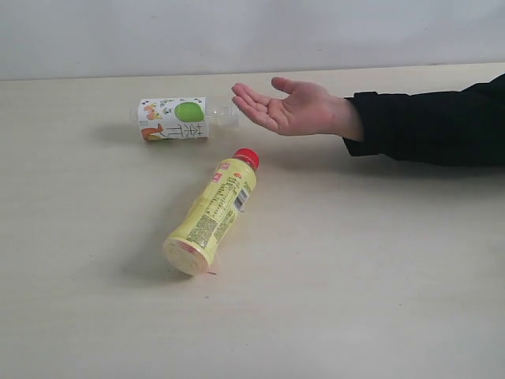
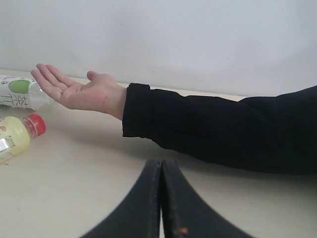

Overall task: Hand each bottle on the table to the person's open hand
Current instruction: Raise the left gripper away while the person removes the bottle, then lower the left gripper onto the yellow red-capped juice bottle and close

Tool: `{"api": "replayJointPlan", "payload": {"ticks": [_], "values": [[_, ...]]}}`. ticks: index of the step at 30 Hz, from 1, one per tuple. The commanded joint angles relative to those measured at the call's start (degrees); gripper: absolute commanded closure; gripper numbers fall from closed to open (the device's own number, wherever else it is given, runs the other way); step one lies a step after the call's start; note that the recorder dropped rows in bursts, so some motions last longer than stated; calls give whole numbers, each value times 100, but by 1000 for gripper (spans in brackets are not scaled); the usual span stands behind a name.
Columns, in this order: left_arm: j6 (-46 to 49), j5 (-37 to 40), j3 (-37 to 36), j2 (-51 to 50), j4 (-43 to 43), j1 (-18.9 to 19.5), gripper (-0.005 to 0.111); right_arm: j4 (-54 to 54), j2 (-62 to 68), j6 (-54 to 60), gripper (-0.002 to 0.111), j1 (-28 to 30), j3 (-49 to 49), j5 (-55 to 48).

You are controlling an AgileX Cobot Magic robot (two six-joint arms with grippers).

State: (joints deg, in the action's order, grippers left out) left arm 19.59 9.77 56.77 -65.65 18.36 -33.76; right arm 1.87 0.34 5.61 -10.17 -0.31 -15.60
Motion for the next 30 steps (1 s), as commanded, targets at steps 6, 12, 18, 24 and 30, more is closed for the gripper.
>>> {"api": "replayJointPlan", "payload": {"ticks": [6, 12, 18, 24, 30], "values": [[98, 2557, -61, 426, -150, 16, 107, -26, -34, 24, 108, 17, 31, 26], [98, 2899, -511, 426, -15, 16, 107, -26, -34, 35, 108, 17, 31, 26], [74, 2858, -969, 426, 46, 16, 107, -26, -34, 24, 108, 17, 31, 26], [96, 1947, -1717, 426, 193, 16, 107, -26, -34, 24, 108, 17, 31, 26], [96, 868, -2370, 426, 347, 16, 107, -26, -34, 35, 108, 17, 31, 26]]}}
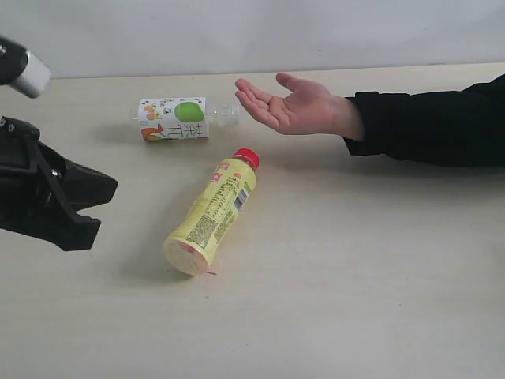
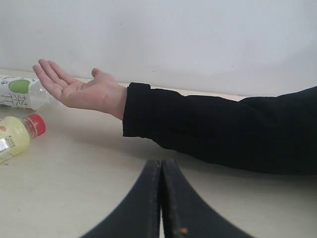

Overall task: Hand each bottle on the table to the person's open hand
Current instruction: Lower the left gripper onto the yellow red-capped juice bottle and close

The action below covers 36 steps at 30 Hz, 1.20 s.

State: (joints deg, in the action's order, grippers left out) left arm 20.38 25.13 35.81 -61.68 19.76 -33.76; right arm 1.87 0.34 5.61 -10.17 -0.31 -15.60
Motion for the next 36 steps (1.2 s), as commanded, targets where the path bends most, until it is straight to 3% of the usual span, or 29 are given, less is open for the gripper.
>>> {"api": "replayJointPlan", "payload": {"ticks": [1, 5, 10, 16, 17, 23, 29, 36], "values": [[17, -742, -292, 29, 217, 16, 107, -26, -34, 35, 108, 17, 31, 26], [17, -1049, -181, 15, 215, 16, 106, -26, -34, 24, 108, 17, 31, 26], [17, -453, 599, -331, 403, 16, 87, -26, -34, 35, 108, 17, 31, 26], [30, 902, 2121, -1604, 319, -6, 31, -26, -34, 35, 108, 17, 31, 26], [30, 1128, 2369, -1882, 310, -19, 26, -26, -34, 35, 108, 17, 31, 26], [-14, 2105, 3438, -3392, 236, -19, 30, -26, -34, 35, 108, 17, 31, 26], [-30, 2043, 3727, -4402, -2, -19, 29, -26, -34, 35, 108, 17, 31, 26], [-30, 1433, 3751, -4886, -148, -19, 29, -30, -34, 35, 108, 17, 31, 26]]}}
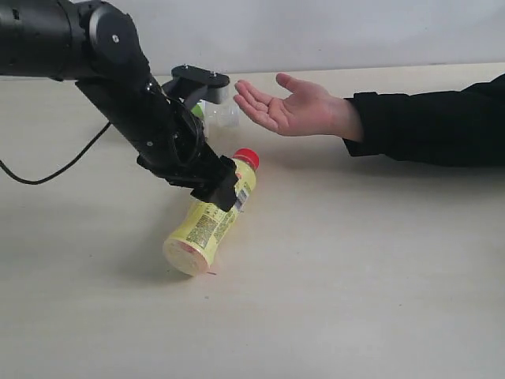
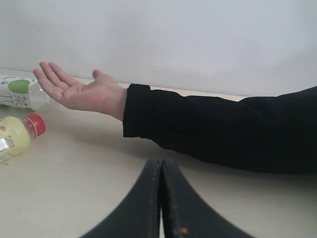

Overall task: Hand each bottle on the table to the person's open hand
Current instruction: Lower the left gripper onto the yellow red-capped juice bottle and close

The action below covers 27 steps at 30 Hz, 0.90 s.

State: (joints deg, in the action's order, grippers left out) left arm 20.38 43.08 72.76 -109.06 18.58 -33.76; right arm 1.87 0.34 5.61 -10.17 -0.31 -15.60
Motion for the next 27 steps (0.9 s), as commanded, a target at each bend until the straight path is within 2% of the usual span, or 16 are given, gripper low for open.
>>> {"api": "replayJointPlan", "payload": {"ticks": [1, 22, 24, 27], "values": [[-30, -435, 56, -188, -4, -19, 29, -30, -34, 35, 108, 17, 31, 26], [12, -462, 56, -822, -4, -32, 30, -30, -34, 35, 108, 17, 31, 26], [12, -391, 56, -847, -4, -32, 34, -30, -34, 35, 108, 17, 31, 26], [12, -261, 56, -858, -4, -32, 49, -30, -34, 35, 108, 17, 31, 26]]}}
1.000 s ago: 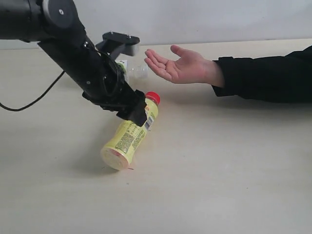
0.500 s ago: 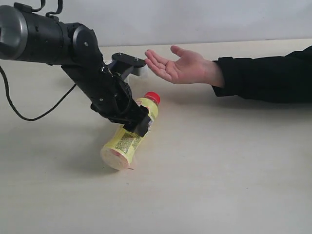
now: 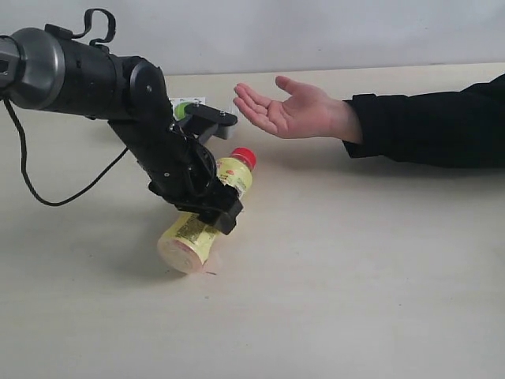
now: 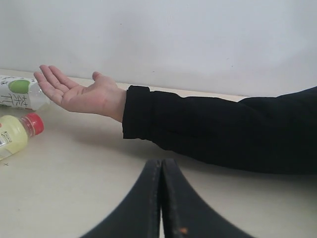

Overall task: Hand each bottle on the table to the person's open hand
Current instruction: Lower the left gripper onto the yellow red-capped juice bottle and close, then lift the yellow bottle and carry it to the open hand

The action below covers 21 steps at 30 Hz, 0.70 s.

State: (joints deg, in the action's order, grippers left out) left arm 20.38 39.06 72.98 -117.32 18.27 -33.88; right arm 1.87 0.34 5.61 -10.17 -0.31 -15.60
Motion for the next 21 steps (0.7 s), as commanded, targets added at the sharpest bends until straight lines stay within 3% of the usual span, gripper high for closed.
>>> {"api": "replayJointPlan", "payload": {"ticks": [1, 7, 21], "values": [[12, 157, 34, -32, 26, -19, 58, -30, -34, 35, 108, 17, 31, 26], [15, 153, 34, -11, 26, -19, 107, -30, -34, 35, 108, 17, 31, 26], [-5, 765, 34, 1012, 423, -34, 107, -30, -34, 20, 108, 17, 31, 26]]}}
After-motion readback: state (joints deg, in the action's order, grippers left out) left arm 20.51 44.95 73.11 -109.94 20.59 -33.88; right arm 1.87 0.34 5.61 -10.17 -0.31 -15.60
